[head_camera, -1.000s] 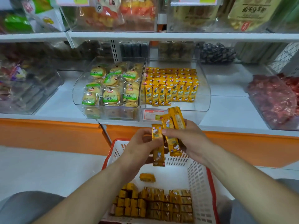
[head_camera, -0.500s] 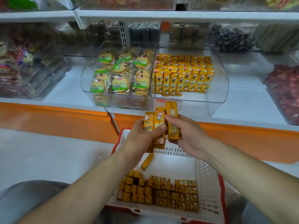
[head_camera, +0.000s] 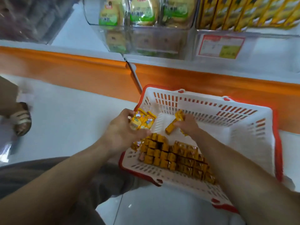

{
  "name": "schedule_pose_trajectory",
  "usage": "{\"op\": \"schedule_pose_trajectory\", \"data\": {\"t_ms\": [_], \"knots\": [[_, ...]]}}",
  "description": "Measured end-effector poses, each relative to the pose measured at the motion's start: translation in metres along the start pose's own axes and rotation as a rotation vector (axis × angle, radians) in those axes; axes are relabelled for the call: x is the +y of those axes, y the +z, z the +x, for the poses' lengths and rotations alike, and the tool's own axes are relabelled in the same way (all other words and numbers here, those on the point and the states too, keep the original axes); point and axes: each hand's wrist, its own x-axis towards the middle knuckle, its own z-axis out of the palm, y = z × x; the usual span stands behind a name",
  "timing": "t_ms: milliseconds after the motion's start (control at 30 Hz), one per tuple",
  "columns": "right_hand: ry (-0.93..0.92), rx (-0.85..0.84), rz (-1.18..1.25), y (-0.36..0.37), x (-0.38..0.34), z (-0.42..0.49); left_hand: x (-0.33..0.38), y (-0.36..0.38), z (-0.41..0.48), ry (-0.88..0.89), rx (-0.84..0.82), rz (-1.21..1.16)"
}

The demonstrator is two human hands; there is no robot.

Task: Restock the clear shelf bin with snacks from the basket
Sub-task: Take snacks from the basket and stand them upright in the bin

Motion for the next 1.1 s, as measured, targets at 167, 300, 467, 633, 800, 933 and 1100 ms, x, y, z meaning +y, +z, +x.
{"op": "schedule_pose_trajectory", "data": {"t_ms": [167,300,467,633,800,933,1100], "knots": [[0.153,0.202,0.071,0.046,0.03,0.051,-0.011,0.002,0.007,-0.043,0.04,0.098],[0.17,0.289,0.072,0.058,0.038,0.061,-0.009,0.006,0.013,-0.06,-0.003,0.082],[0.092,0.143,0.125,0.046,0.032,0.038,0.007,0.008,0.015,-0.047,0.007,-0.007],[-0.001,0.019,0.282,0.008,0.008,-0.013,0.026,0.011,0.007,-0.017,0.038,-0.143],[-0.111,-0.057,0.276,-0.048,-0.043,-0.092,0.054,0.013,-0.007,-0.024,0.012,-0.353],[-0.249,-0.065,0.358,-0.098,-0.089,-0.169,0.087,0.011,-0.025,0.013,-0.058,-0.542],[-0.364,-0.074,0.442,-0.142,-0.113,-0.256,0.127,0.01,-0.054,0.119,-0.127,-0.809]]}}
